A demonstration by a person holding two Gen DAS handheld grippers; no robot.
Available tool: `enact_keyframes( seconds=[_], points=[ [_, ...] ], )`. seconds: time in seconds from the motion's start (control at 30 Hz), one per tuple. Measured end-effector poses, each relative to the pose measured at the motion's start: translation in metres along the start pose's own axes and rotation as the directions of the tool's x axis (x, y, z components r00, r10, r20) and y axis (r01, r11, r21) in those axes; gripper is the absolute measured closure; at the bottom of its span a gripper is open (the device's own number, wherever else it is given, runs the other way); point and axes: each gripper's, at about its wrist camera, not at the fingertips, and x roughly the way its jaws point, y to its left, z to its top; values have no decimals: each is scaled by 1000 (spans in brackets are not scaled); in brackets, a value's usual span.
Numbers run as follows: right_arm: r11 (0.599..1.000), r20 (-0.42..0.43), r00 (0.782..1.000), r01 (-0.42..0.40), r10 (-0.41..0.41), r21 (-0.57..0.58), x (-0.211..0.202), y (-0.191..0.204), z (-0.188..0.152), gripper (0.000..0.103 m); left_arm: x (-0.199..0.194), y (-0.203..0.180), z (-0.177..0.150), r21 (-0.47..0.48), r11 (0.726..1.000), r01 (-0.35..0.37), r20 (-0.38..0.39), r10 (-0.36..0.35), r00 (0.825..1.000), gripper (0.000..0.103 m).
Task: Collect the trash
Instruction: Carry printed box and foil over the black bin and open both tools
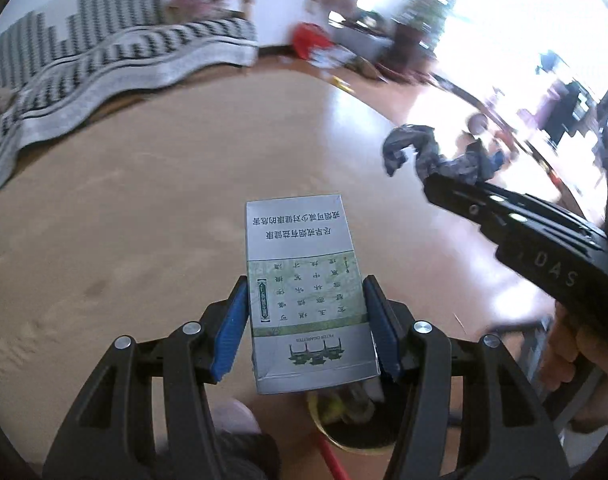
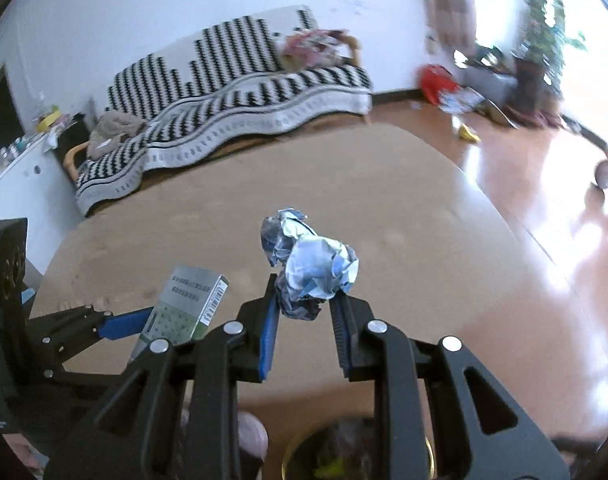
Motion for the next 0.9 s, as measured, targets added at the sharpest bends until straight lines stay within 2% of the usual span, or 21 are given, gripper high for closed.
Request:
enact_keyframes(
  seconds=[0.13, 0.23, 0.27, 0.33, 0.47, 0.53, 0.63, 0.83, 0.9],
  points=[
    [996, -53, 998, 31, -26, 89, -25, -37, -69, 78, 19, -52, -54, 57, 995, 86, -105, -80, 991, 47],
    [976, -125, 992, 43, -17, 214, -22, -71, -131, 78, 54, -74, -96, 99, 989, 107, -213, -84, 973, 47],
    [960, -174, 985, 61, -13, 273, -11, -85, -160, 78, 72, -81, -112, 126, 987, 103, -252, -69, 965, 47],
    [928, -247, 969, 77, 16, 364, 10, -106, -197, 78, 102, -87, -131, 171, 981, 95, -303, -39, 952, 47],
    [880, -337, 940, 115, 54, 461, 42, -128, -245, 78, 151, -78, -160, 112, 989, 100, -403, -46, 914, 47],
    [881, -362, 931, 128, 51, 456, 47, -132, -253, 78, 159, -76, -167, 104, 989, 105, -426, -51, 903, 47],
    [880, -381, 923, 145, 44, 452, 50, -138, -259, 78, 164, -78, -164, 110, 988, 111, -431, -54, 901, 47],
    [874, -398, 917, 161, 40, 459, 62, -137, -244, 76, 166, -73, -161, 109, 987, 118, -443, -58, 895, 47],
    [862, -401, 914, 157, 58, 482, 67, -139, -241, 52, 167, -81, -156, 124, 987, 98, -439, -34, 898, 45]
  ],
)
